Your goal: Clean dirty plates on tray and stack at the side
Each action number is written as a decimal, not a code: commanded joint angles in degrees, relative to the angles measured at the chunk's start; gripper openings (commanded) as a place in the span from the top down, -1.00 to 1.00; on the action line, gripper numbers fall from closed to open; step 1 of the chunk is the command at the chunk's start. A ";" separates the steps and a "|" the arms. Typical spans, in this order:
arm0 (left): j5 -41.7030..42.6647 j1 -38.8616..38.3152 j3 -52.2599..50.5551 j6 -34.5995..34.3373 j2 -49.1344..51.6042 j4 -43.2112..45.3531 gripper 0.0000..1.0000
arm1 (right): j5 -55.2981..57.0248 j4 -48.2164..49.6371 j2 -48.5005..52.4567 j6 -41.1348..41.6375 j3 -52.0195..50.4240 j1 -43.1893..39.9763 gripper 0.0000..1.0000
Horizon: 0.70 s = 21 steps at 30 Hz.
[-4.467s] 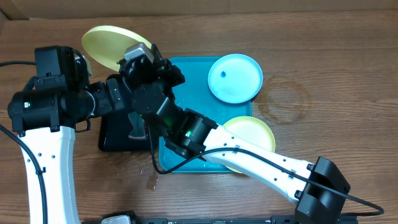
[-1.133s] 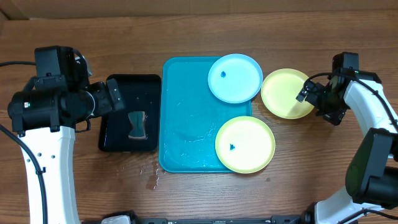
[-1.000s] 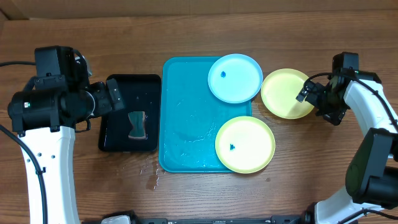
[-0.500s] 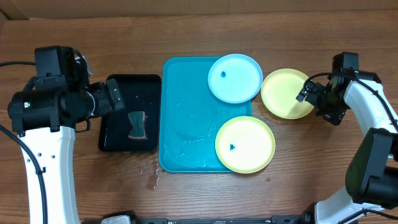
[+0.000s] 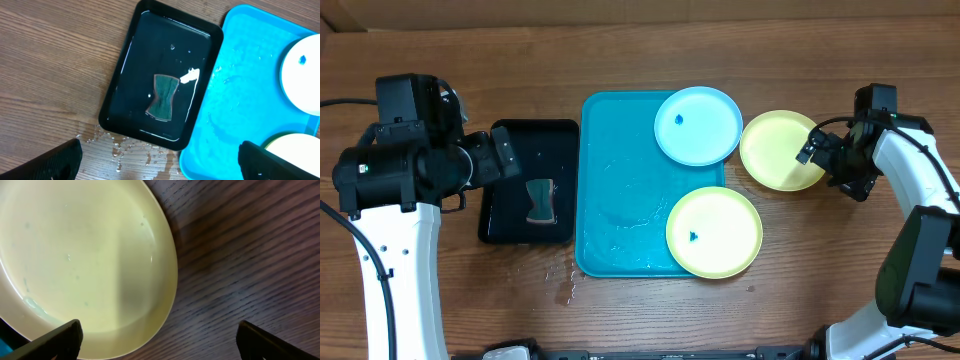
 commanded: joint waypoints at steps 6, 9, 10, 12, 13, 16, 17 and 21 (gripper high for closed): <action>-0.37 -0.02 0.28 0.48 -0.26 0.22 -0.99 | -4.11 0.63 -1.14 0.07 -0.13 0.02 -1.00; -0.37 -0.02 0.28 0.48 -0.28 0.20 -1.00 | -12.94 -1.51 -1.14 0.00 -0.13 0.02 -1.00; -0.33 -0.02 0.28 0.44 -0.26 0.35 -0.99 | -15.89 -2.14 -1.14 -0.28 -0.13 0.02 -1.00; 0.07 -0.02 0.31 -0.50 -0.28 2.45 -1.00 | -20.37 -2.93 -1.18 -4.79 0.48 -0.13 -0.82; 0.07 -0.02 0.31 -0.63 -0.26 4.24 -0.99 | -22.21 -4.85 -1.27 -6.40 1.36 -0.37 -0.52; 0.68 -0.02 0.28 -1.01 -0.28 8.57 -1.00 | -21.33 -12.79 -2.21 -9.44 5.22 -0.59 -0.05; 1.95 -0.02 0.28 -1.31 -0.26 8.37 -0.99 | -19.69 -15.93 -3.02 -9.70 6.67 -0.59 -0.05; 3.78 -0.02 0.28 -1.27 -0.26 7.76 -1.00 | -17.62 -25.35 -7.52 -12.70 8.79 0.44 -0.14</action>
